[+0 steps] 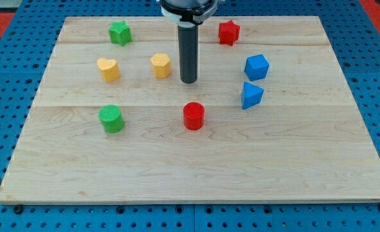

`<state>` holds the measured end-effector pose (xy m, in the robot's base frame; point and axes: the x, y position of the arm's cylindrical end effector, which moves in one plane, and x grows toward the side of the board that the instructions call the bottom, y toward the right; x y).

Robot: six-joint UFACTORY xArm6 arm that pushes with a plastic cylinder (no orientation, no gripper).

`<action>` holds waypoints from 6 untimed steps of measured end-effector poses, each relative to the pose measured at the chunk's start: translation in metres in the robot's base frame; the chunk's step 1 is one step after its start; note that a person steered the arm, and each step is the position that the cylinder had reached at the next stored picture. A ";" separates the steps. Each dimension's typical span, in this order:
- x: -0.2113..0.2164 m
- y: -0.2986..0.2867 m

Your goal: Push the yellow heart towards center

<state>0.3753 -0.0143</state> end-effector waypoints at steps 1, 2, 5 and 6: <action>-0.033 -0.095; -0.070 -0.121; -0.006 -0.148; -0.006 -0.060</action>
<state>0.3690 -0.0744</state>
